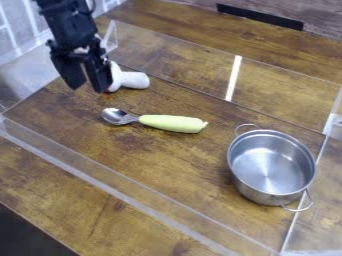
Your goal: Move the green spoon to the left
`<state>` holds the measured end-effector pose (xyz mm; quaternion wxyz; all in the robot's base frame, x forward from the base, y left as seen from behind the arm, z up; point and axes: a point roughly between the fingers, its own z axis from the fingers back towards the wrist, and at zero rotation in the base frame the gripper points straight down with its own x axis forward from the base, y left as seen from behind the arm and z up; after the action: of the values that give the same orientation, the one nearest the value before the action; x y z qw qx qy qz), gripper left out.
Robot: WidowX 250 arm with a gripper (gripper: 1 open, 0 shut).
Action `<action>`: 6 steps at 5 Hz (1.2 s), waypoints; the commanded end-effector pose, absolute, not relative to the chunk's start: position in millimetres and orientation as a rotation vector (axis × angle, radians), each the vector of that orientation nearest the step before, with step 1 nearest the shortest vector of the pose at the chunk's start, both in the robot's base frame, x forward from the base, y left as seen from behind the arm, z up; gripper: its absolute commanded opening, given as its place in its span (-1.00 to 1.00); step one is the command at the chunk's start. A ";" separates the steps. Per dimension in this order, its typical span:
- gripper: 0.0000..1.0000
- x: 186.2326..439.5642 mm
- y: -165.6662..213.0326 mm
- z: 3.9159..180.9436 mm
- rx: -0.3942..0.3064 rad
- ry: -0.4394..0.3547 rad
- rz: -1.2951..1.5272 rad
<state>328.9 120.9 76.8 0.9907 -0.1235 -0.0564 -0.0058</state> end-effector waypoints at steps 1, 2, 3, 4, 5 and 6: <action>1.00 327.5 120.6 71.7 -0.237 -0.141 -0.011; 1.00 330.2 119.5 59.5 -0.248 -0.126 -0.043; -1.00 332.4 121.2 52.0 -0.253 -0.117 -0.073; -1.00 333.0 116.6 54.0 -0.254 -0.119 -0.058; -1.00 335.1 118.1 62.3 -0.253 -0.130 -0.027; -1.00 329.9 126.4 67.3 -0.252 -0.143 0.021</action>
<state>326.5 117.1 36.6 0.9886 -0.1480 -0.0280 0.0082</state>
